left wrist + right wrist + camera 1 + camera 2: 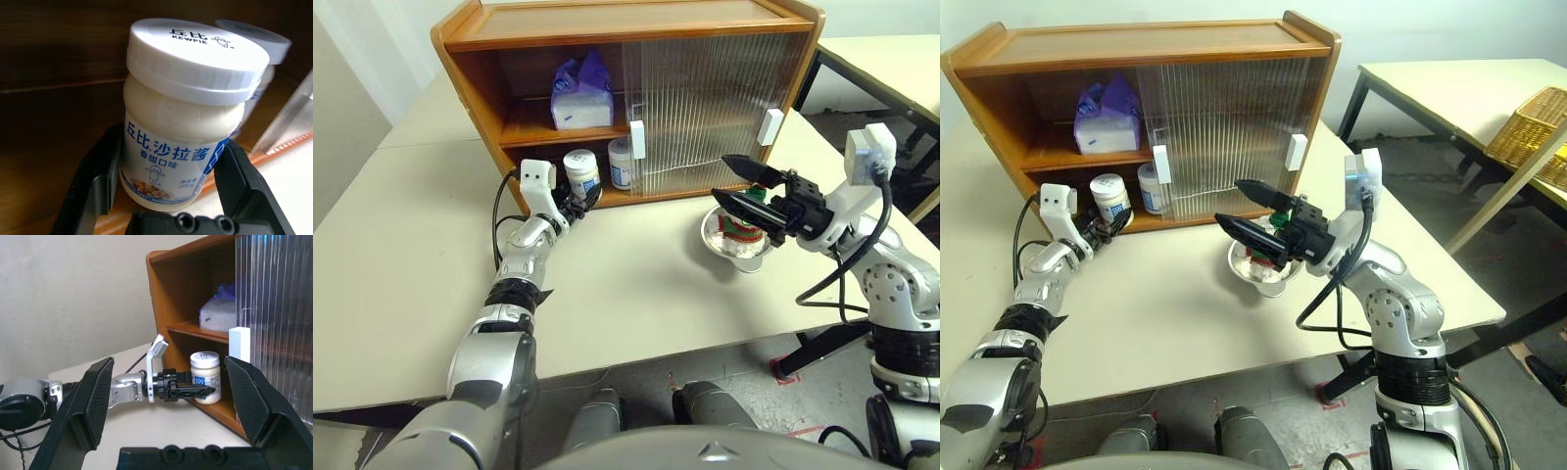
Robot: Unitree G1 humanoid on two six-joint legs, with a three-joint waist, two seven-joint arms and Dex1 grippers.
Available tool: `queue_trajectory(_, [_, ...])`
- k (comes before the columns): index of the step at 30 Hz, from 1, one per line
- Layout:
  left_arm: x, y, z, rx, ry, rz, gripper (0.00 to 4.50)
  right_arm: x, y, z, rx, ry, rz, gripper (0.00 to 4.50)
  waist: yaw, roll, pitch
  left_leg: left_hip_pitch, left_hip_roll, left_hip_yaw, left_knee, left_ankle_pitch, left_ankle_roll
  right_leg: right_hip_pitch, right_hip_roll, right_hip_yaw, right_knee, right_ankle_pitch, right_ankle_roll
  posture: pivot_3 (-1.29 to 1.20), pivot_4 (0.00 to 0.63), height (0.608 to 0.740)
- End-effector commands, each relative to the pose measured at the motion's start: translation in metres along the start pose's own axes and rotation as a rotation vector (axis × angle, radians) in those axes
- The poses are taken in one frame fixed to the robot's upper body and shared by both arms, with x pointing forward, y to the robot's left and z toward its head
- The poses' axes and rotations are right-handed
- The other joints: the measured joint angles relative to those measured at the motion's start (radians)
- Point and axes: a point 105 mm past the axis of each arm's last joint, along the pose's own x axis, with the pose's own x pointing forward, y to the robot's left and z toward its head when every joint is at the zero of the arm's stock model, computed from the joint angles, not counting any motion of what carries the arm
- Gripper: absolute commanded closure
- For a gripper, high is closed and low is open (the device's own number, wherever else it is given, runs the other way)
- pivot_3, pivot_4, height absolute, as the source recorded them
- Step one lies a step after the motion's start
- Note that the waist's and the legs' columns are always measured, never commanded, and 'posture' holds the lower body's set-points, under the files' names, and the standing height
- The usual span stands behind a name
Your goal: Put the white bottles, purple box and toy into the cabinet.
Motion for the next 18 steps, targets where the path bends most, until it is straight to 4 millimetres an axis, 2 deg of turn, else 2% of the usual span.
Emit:
queue_trajectory(1, [0.006, 0.004, 0.004, 0.007, -0.008, 0.055, 1.43, -0.004, 0.002, 0.006, -0.022, -0.002, -0.012, 0.00, -0.006, 0.000, 0.000, 0.000, -0.001, 0.000, 0.000, 0.000, 0.001, 0.000, 0.000, 0.000, 0.000, 0.000, 0.000, -0.22, 0.033, 0.740])
queue_trajectory(10, [0.018, 0.006, 0.008, 0.011, 0.001, 0.177, 1.43, -0.015, 0.007, 0.009, -0.036, 0.004, -0.066, 0.00, -0.047, -0.001, 0.001, -0.001, -0.012, -0.001, 0.001, 0.004, 0.007, 0.002, -0.001, 0.002, -0.001, 0.001, 0.006, -0.27, 0.038, 0.740])
queue_trajectory(15, [0.022, 0.003, 0.009, -0.008, -0.001, 0.212, 1.43, -0.014, 0.007, 0.008, -0.032, 0.004, -0.069, 0.00, -0.075, -0.002, 0.001, -0.003, -0.016, -0.001, 0.001, 0.005, 0.008, 0.002, -0.002, 0.001, -0.004, 0.001, 0.012, -0.27, 0.041, 0.740])
queue_trajectory(18, [0.023, 0.008, 0.010, -0.022, 0.006, 0.275, 1.43, -0.013, 0.007, 0.009, -0.032, 0.004, -0.067, 0.00, -0.087, -0.002, 0.002, -0.005, -0.019, -0.001, 0.001, 0.005, 0.009, 0.002, -0.002, 0.000, -0.010, 0.004, 0.017, -0.27, 0.043, 0.740])
